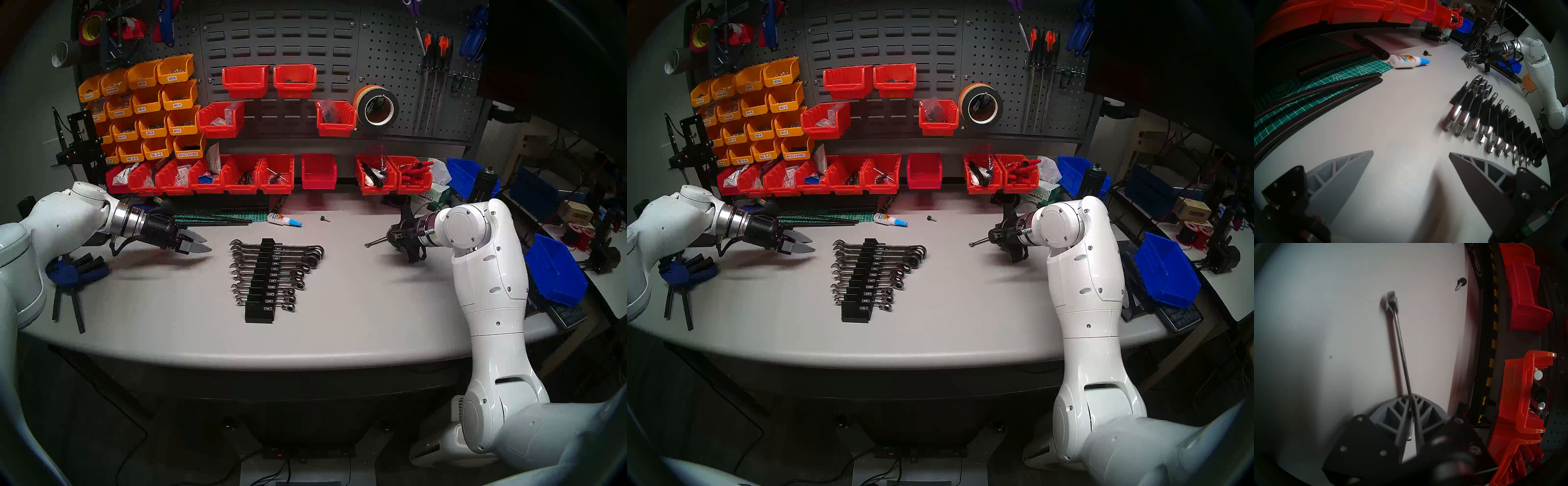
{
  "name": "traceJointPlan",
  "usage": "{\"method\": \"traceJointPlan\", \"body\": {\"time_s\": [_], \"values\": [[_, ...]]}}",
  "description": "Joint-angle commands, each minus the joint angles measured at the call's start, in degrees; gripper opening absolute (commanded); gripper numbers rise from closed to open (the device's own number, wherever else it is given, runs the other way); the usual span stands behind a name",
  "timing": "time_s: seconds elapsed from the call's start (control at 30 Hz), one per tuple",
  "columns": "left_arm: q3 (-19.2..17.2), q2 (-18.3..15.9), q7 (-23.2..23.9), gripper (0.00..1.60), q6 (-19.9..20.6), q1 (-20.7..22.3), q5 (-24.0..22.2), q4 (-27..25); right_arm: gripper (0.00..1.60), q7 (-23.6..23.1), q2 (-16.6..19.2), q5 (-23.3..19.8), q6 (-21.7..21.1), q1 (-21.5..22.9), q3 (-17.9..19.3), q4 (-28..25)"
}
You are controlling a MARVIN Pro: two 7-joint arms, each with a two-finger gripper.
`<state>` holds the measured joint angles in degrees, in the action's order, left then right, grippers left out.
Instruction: Put the wrenches on the table into the correct slot in the case
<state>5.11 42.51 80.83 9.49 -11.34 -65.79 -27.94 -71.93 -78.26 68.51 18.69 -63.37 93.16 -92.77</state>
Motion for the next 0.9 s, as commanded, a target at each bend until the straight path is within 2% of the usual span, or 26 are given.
{"method": "traceJointPlan", "body": {"time_s": [0.0,0.17,0.4,0.87], "values": [[-0.58,0.07,0.1,1.6,-0.03,1.52,-0.16,0.1,0.0,-0.47,0.51,0.42,0.08,-2.46,0.01,1.79],[-0.59,0.07,0.1,1.6,-0.03,1.52,-0.16,0.1,0.0,-0.5,0.55,0.17,-0.03,-2.58,0.17,1.67],[-0.59,0.07,0.09,1.6,-0.03,1.51,-0.16,0.09,0.0,-2.93,0.46,-0.39,-2.47,-2.67,1.57,0.52],[-0.59,0.08,0.11,1.6,-0.02,1.53,-0.14,0.12,0.0,-6.03,0.84,-3.96,-2.92,-1.71,5.45,-6.53]]}}
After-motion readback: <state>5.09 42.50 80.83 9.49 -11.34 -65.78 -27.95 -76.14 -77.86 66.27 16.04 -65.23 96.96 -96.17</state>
